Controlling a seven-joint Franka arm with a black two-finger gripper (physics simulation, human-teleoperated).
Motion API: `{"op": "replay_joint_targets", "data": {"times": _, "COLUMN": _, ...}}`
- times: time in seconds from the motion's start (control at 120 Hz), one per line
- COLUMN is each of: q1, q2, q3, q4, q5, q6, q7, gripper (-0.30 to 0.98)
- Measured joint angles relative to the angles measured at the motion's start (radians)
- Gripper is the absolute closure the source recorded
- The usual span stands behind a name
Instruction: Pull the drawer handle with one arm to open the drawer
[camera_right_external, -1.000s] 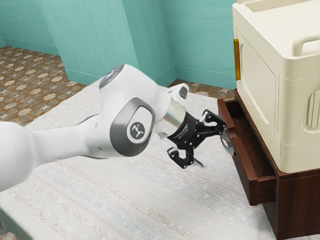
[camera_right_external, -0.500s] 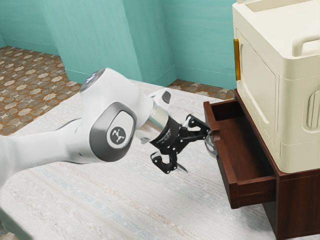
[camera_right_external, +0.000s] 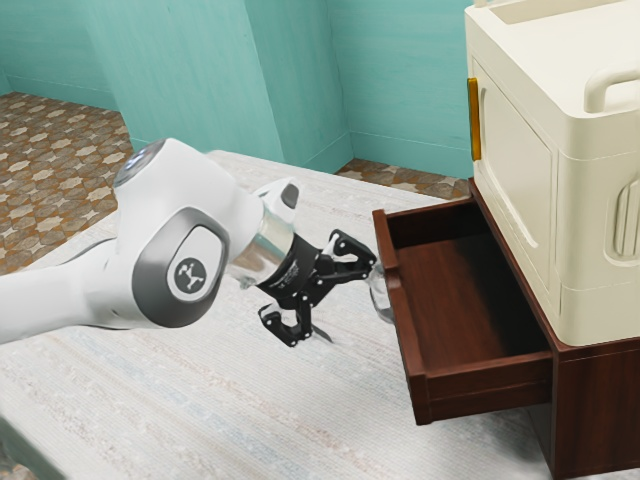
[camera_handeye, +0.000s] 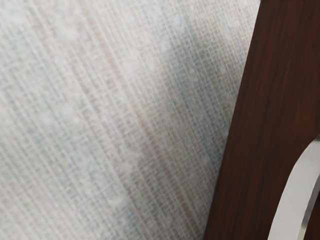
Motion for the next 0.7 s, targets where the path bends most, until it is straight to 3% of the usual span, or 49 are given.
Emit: {"op": "replay_joint_targets", "data": {"times": 0.7, "q1": -0.001, "q2": -0.128, "q3": 0.072, "q4": -0.118, "q5": 0.056, "q6": -0.022, "q7": -0.005, "gripper": 0.00}}
